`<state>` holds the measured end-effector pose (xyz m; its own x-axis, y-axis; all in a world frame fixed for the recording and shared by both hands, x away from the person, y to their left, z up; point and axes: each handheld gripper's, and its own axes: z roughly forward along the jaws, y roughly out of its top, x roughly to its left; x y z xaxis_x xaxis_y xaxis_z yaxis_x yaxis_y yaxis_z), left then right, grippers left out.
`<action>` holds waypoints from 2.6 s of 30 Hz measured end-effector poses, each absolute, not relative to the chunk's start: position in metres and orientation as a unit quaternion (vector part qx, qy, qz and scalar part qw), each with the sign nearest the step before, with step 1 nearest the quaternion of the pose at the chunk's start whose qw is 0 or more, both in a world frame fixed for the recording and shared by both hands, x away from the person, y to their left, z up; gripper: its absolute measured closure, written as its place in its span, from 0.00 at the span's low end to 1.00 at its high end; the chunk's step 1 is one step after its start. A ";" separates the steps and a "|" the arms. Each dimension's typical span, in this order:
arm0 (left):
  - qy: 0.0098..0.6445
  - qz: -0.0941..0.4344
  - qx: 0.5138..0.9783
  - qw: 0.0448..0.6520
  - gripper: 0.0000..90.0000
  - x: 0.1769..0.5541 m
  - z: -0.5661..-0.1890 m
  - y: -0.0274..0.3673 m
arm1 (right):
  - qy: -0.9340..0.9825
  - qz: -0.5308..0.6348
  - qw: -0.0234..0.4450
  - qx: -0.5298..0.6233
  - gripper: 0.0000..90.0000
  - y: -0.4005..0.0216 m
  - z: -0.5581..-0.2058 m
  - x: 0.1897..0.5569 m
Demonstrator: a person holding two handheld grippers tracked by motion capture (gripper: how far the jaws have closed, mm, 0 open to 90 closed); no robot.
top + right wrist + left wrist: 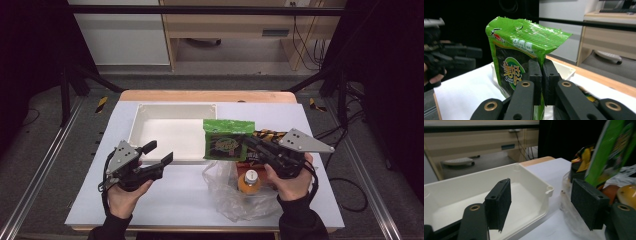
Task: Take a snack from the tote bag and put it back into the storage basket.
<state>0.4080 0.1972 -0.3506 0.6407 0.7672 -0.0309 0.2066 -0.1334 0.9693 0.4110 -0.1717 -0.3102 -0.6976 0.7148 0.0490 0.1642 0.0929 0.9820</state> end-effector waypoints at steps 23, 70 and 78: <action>0.291 0.229 0.740 0.561 0.72 0.417 -0.328 0.133 | 0.729 0.583 0.201 0.296 0.97 -0.142 -0.336 0.414; 0.335 0.289 0.720 0.534 0.92 0.430 -0.310 0.199 | 0.690 0.546 0.275 0.387 0.36 -0.228 -0.354 0.389; 0.355 0.293 0.713 0.529 0.92 0.445 -0.313 0.211 | 0.676 0.530 0.283 0.427 0.29 -0.255 -0.370 0.387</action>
